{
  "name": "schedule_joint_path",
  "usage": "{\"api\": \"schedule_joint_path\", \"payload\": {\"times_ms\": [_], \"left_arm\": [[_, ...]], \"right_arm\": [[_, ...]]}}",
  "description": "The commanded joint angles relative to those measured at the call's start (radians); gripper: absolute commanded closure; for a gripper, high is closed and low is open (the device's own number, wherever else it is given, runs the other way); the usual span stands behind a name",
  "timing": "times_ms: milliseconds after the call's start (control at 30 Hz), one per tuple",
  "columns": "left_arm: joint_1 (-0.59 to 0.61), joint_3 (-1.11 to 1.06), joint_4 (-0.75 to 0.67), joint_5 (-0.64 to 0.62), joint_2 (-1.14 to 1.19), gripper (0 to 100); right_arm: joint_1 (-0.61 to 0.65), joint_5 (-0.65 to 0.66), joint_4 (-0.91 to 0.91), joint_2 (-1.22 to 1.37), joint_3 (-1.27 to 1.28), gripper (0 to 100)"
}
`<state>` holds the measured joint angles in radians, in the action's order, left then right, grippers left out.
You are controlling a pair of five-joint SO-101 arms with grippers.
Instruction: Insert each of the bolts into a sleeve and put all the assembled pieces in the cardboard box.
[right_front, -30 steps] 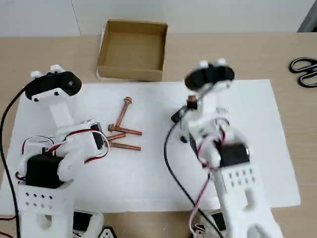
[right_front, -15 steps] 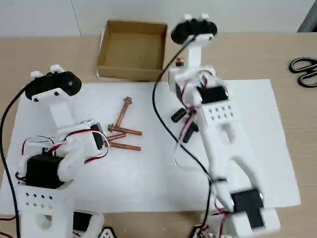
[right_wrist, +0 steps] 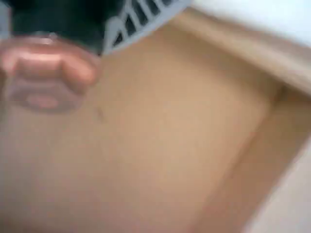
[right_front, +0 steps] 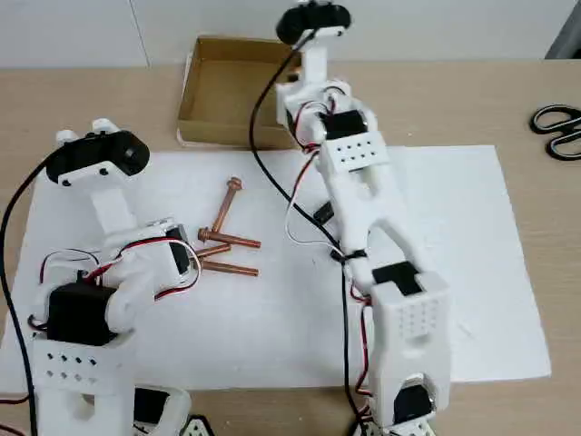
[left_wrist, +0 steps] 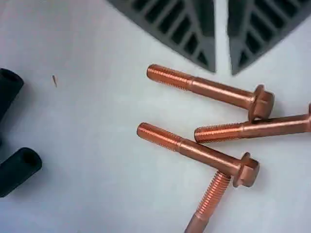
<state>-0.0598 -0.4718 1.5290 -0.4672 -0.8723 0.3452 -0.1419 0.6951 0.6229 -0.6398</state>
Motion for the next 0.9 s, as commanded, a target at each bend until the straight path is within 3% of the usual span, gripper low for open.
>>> {"api": "schedule_joint_path", "payload": {"times_ms": [0,367,733,867], "left_arm": [[0.006,0.045,-0.003,-0.002,-0.005,99],[0.006,0.051,0.075,-0.003,-0.014,99],[0.005,-0.048,0.068,0.043,-0.203,99],[0.006,-0.067,0.068,0.049,-0.252,99]], "right_arm": [[0.01,-0.003,-0.082,0.073,-0.175,99.5],[0.013,-0.002,-0.116,0.432,-0.531,99.5],[0.016,0.049,-0.108,0.607,-0.767,99.4],[0.016,0.049,-0.074,0.608,-0.766,90.9]]}}
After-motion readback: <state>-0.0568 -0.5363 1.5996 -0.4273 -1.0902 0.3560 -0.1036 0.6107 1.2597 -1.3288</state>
